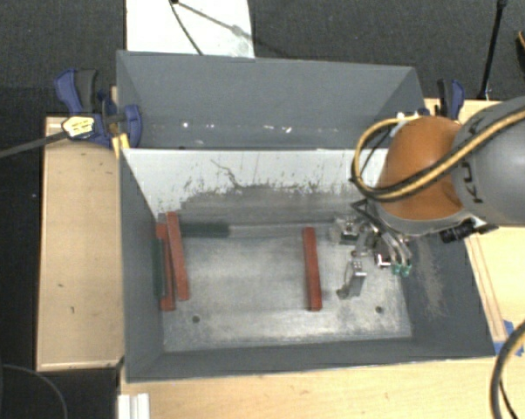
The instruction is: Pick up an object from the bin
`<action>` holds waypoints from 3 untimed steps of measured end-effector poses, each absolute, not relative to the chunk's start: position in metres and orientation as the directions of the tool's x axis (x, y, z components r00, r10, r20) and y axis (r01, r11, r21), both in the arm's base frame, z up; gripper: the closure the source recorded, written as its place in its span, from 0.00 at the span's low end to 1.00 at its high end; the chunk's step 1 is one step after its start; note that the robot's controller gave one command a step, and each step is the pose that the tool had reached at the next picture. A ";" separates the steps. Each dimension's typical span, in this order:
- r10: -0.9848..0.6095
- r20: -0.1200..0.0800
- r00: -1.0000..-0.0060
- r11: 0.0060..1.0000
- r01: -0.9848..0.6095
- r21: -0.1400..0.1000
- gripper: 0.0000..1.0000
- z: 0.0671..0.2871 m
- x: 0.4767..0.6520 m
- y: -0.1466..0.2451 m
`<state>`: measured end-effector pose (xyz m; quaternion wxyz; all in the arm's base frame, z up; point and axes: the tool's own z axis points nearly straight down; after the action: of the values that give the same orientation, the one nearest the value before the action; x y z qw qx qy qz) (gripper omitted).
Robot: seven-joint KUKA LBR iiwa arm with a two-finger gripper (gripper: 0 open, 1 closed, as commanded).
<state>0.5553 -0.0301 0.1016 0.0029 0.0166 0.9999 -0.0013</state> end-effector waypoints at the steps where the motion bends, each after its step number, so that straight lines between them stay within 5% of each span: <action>1: 0.152 -0.001 -0.988 0.988 0.152 0.001 0.00 0.071 0.566 0.014; 2: 0.250 -0.001 -0.968 0.968 0.250 0.001 0.00 0.071 0.548 -0.012; 3: 0.247 -0.001 -0.969 0.969 0.247 0.000 1.00 0.071 0.548 -0.012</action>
Offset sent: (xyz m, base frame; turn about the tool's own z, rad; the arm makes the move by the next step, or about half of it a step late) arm 0.0103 0.0428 -0.0316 0.1211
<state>0.5476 -0.0119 0.0705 0.0007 0.1242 0.9923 0.0001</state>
